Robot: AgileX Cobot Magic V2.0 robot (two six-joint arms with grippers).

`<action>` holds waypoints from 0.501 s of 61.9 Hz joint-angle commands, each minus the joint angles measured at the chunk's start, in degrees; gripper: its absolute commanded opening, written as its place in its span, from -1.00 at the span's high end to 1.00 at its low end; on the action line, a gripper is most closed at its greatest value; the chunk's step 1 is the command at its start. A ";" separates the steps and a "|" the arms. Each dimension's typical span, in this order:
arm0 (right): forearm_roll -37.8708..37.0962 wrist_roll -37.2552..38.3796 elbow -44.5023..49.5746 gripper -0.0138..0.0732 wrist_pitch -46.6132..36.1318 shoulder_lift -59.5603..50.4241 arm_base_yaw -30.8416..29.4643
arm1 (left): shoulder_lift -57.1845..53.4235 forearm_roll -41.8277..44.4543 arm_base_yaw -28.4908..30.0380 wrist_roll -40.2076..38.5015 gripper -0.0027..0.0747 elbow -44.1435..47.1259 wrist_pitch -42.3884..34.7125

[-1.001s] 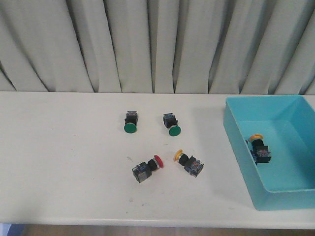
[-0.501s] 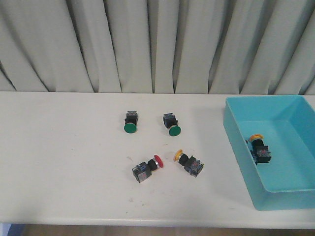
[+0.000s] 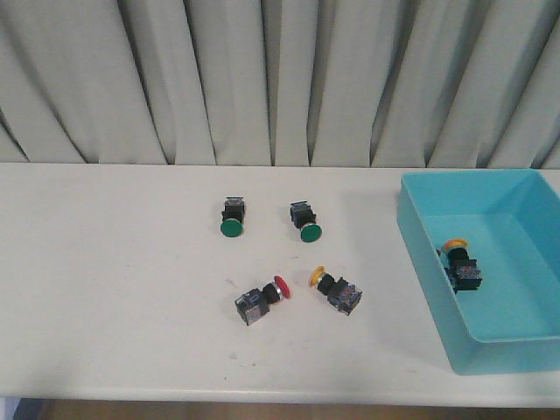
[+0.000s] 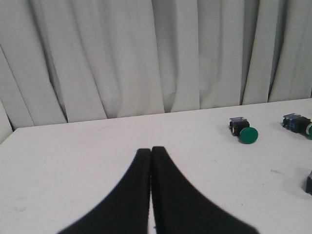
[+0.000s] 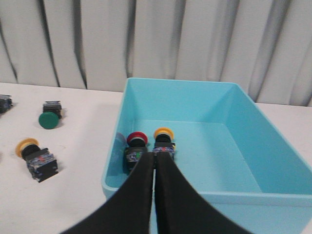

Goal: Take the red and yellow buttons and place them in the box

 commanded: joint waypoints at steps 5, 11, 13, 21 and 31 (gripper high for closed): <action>1.80 0.01 0.44 0.69 -4.47 -0.71 0.06 | -0.83 -0.65 0.15 -0.30 0.95 2.82 -4.05; 2.51 0.01 0.44 0.69 -4.53 -0.71 0.11 | -0.83 -0.65 0.15 -0.30 0.95 2.82 -4.05; 2.51 0.01 0.44 0.69 -4.79 -0.71 0.11 | -0.83 -0.65 0.15 -0.30 0.95 2.82 -4.05; 2.46 0.01 0.44 0.69 -7.27 -0.71 0.11 | -0.83 -0.65 0.15 -0.30 0.95 2.82 -4.05; 2.51 0.01 0.44 0.69 -7.44 -0.71 0.11 | -0.83 -0.65 0.15 -0.30 0.95 2.82 -4.05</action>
